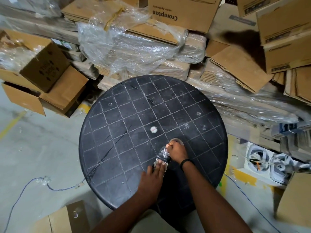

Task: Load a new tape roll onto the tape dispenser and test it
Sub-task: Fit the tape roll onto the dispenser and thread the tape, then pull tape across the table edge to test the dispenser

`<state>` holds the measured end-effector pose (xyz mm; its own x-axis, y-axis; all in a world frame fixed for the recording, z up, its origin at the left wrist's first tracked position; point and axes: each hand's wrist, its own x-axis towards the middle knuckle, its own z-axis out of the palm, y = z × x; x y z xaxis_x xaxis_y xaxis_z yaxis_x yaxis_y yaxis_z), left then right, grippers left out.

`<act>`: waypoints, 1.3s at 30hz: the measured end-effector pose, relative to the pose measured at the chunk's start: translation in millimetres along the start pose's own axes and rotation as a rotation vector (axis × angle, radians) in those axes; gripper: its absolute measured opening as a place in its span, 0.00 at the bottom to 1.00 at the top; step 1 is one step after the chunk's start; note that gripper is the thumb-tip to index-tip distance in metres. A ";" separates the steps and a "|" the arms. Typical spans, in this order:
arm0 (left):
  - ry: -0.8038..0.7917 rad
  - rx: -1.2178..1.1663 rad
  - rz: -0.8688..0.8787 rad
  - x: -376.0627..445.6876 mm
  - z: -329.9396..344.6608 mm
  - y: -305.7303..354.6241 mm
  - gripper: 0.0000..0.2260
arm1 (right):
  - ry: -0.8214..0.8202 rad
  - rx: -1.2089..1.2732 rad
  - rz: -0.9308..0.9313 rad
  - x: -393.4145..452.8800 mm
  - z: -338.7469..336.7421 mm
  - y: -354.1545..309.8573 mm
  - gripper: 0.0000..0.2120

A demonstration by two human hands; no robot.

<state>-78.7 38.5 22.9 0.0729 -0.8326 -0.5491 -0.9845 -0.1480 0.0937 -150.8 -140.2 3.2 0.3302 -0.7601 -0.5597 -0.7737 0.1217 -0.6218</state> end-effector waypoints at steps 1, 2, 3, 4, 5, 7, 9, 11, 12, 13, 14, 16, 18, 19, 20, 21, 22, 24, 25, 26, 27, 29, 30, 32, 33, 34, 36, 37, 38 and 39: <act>0.007 0.002 -0.001 0.4 0.9 -1.5 0.37 | -0.010 0.017 0.010 1.0 0.1 0.6 0.11; 0.016 0.004 0.000 1.2 2.0 -3.3 0.36 | -0.020 0.034 0.020 2.5 0.6 2.3 0.12; 0.021 0.006 0.002 2.6 2.4 -4.9 0.36 | -0.030 0.055 0.035 3.8 1.2 3.9 0.12; 0.019 0.009 -0.001 3.9 1.7 -5.8 0.35 | -0.042 0.092 0.060 6.3 2.4 6.2 0.13; 0.015 0.009 -0.003 4.6 -1.3 -5.4 0.35 | -0.047 0.134 0.090 7.1 3.5 7.5 0.14; 0.002 -0.016 -0.020 5.8 -10.4 -3.7 0.34 | -0.041 0.258 0.154 6.0 7.7 6.5 0.16; -0.032 -0.078 -0.069 5.9 -23.3 -4.4 0.36 | -0.041 0.461 0.260 3.2 13.0 3.9 0.18; -0.063 -0.176 -0.144 7.4 -32.5 -13.6 0.43 | 0.006 0.431 0.324 -0.8 17.4 7.8 0.21; -0.086 -0.230 -0.177 8.0 -36.4 -21.9 0.45 | 0.028 0.298 0.330 -4.0 17.9 11.7 0.24; -0.105 -0.286 -0.197 8.1 -39.9 -31.5 0.47 | 0.032 0.158 0.338 -9.2 19.8 16.9 0.26; -0.116 -0.335 -0.198 9.0 -40.4 -41.9 0.47 | -0.010 0.105 0.339 -19.5 24.2 20.1 0.28; -0.114 -0.421 -0.157 10.7 -36.8 -60.3 0.46 | -0.166 0.230 0.413 -50.2 36.1 20.0 0.32; -0.045 -0.513 -0.101 12.5 -28.0 -73.3 0.41 | -0.399 0.321 0.496 -79.4 51.2 20.4 0.37; -0.007 -0.579 -0.083 13.4 -22.0 -78.0 0.40 | -0.487 0.379 0.525 -90.7 60.1 20.8 0.40; 0.023 -0.665 -0.072 14.3 -15.4 -81.1 0.43 | -0.547 0.482 0.547 -97.5 70.6 23.0 0.44; 0.037 -0.760 -0.067 14.1 -9.0 -83.4 0.47 | -0.582 0.601 0.572 -100.4 81.8 25.6 0.47; 0.036 -0.857 -0.064 13.0 -3.9 -83.7 0.50 | -0.585 0.733 0.589 -102.6 92.1 24.9 0.48; 0.031 -1.038 -0.027 10.2 2.9 -78.4 0.50 | -0.528 1.047 0.590 -106.9 107.5 16.7 0.43; 0.050 -1.116 -0.001 9.2 5.0 -75.8 0.47 | -0.492 1.213 0.571 -110.5 112.6 9.2 0.39; 0.092 -1.148 0.025 7.7 5.8 -73.7 0.44 | -0.463 1.365 0.533 -113.4 114.9 0.0 0.34; 0.117 -1.126 0.059 6.5 8.0 -73.5 0.43 | -0.421 1.460 0.493 -114.8 114.7 -8.5 0.28; 0.144 -0.937 0.181 6.5 10.7 -80.2 0.45 | -0.328 1.472 0.427 -112.5 112.7 -19.8 0.19; 0.151 -0.822 0.258 8.5 12.9 -86.3 0.45 | -0.302 1.434 0.396 -112.0 111.7 -21.5 0.19; 0.130 -0.638 0.370 10.6 14.4 -98.4 0.46 | -0.220 1.349 0.369 -115.6 110.9 -18.2 0.19; 0.105 -0.587 0.403 11.8 16.8 -102.8 0.47 | -0.154 1.292 0.371 -118.2 111.1 -14.6 0.17; 0.060 -0.567 0.420 11.8 18.7 -106.4 0.47 | -0.083 1.227 0.384 -120.8 111.4 -9.9 0.16; -0.046 -0.505 0.408 10.2 28.5 -109.8 0.48 | 0.046 1.097 0.414 -129.1 112.5 1.2 0.10; -0.080 -0.444 0.390 7.7 35.8 -110.4 0.47 | 0.097 1.027 0.429 -134.2 113.8 7.2 0.06; -0.106 -0.384 0.370 5.5 43.4 -110.5 0.46 | 0.132 0.958 0.447 -139.9 115.6 14.0 0.03; -0.129 -0.334 0.362 2.9 50.9 -109.8 0.45 | 0.144 0.906 0.460 -145.7 118.8 23.4 0.01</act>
<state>21.5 79.5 -31.3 -0.3045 -0.7923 -0.5287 -0.8369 -0.0424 0.5457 -152.7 49.2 5.1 -0.0090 -0.5804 -0.8143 -0.0908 0.8114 -0.5774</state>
